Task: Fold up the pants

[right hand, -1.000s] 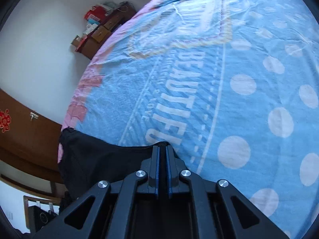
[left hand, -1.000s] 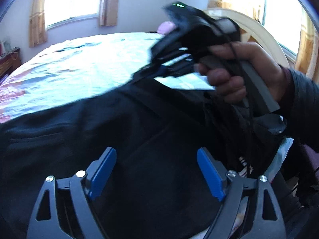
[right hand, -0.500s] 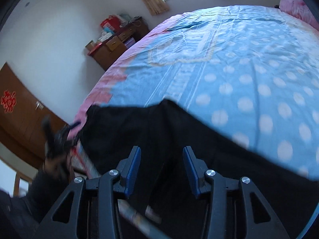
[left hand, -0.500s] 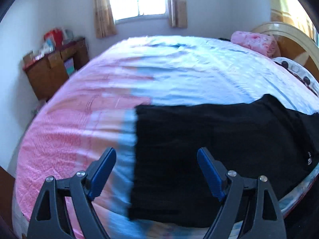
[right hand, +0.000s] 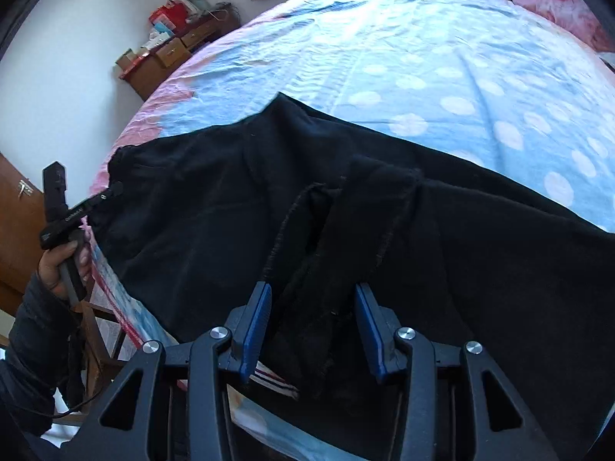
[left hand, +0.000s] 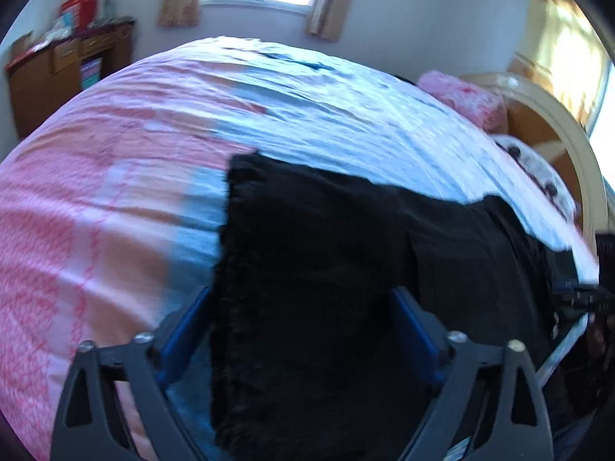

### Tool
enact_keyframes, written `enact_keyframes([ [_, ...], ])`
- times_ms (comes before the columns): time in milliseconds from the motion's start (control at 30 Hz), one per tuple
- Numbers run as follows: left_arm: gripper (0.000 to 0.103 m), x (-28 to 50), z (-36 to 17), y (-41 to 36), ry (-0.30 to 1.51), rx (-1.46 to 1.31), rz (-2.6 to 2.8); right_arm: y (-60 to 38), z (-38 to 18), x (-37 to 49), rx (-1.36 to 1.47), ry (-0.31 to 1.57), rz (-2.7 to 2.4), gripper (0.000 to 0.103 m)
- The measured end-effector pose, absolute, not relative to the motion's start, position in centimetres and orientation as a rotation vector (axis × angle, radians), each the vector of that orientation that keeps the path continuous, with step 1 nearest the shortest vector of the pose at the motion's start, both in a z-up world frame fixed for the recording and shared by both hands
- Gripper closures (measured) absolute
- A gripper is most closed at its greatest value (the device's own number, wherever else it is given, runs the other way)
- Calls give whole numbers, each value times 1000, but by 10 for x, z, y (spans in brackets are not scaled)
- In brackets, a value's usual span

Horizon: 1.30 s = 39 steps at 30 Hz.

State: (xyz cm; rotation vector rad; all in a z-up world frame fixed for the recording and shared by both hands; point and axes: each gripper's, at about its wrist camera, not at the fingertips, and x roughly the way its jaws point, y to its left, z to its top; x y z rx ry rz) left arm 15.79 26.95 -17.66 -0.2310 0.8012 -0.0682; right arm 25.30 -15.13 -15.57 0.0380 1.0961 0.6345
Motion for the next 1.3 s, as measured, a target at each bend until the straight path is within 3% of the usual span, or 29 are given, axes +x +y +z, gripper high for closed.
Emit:
enact_keyframes([
  [467,5,176,-178,270,849,-225,-29,-153,-151,235,85,1029,709,57],
  [500,12,176,-177,268,851,-220,-34,-152,-150,235,83,1019,713,57],
  [567,35,175,-174,265,851,-214,-49,-151,-150,234,77,1006,724,57],
  [600,51,172,-171,265,850,-242,-71,-151,-150,234,80,1003,725,57],
  [733,76,165,-165,269,847,-300,-85,-156,-153,237,119,995,730,57],
  [867,81,154,-146,268,801,-381,-114,-163,-151,237,138,978,720,57],
  [1300,83,136,-55,200,689,-552,-349,-212,-133,233,230,887,627,57],
])
